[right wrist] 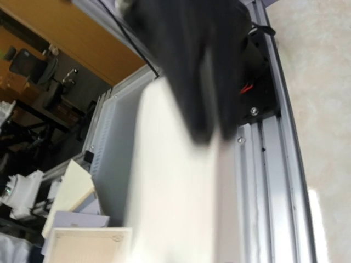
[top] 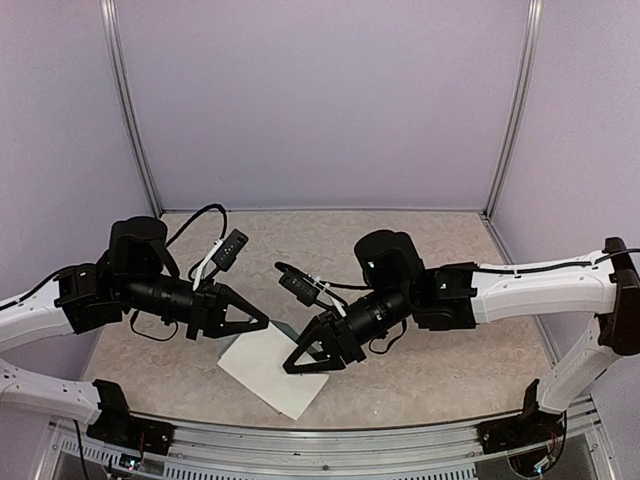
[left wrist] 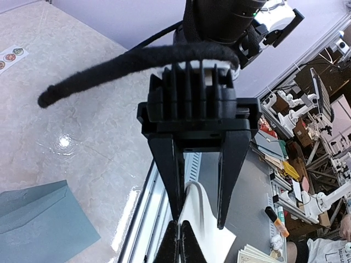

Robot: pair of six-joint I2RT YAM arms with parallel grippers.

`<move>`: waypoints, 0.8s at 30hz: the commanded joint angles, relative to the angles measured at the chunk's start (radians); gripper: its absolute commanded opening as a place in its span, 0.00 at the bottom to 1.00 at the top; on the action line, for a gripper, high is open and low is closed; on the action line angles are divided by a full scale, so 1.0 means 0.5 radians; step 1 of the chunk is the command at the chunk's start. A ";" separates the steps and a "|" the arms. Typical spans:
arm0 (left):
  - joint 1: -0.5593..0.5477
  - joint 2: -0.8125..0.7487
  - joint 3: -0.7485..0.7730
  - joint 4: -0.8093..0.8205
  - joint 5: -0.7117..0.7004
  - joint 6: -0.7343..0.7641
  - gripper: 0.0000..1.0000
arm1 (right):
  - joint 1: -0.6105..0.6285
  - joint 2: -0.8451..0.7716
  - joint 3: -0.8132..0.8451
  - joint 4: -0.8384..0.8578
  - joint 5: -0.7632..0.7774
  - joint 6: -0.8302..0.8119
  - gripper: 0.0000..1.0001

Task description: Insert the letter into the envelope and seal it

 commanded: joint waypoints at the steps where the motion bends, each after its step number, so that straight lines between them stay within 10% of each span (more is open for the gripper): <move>1: 0.051 -0.067 -0.019 -0.007 0.011 0.030 0.00 | -0.010 -0.125 -0.113 0.065 -0.049 0.073 0.19; 2: 0.061 -0.079 -0.022 -0.012 0.014 0.031 0.00 | -0.009 -0.143 -0.140 0.082 -0.040 0.087 0.00; 6: 0.103 -0.110 -0.027 -0.025 0.030 0.032 0.00 | -0.009 -0.199 -0.237 0.134 -0.015 0.133 0.00; 9: 0.123 -0.128 -0.037 -0.017 0.041 0.023 0.00 | -0.009 -0.220 -0.267 0.146 0.010 0.149 0.34; 11: 0.138 -0.136 -0.044 -0.016 0.042 0.020 0.00 | -0.010 -0.248 -0.303 0.178 0.038 0.171 0.00; 15: 0.167 -0.157 -0.078 0.018 0.053 -0.016 0.00 | -0.013 -0.313 -0.379 0.245 0.106 0.207 0.00; 17: 0.171 -0.159 -0.108 0.046 0.097 -0.054 0.31 | -0.012 -0.336 -0.379 0.244 0.115 0.199 0.00; 20: 0.166 -0.135 -0.154 0.045 0.170 -0.084 0.44 | -0.023 -0.345 -0.325 0.139 0.144 0.133 0.00; 24: 0.156 -0.127 -0.186 0.004 0.195 -0.092 0.28 | -0.049 -0.334 -0.255 0.025 0.131 0.050 0.00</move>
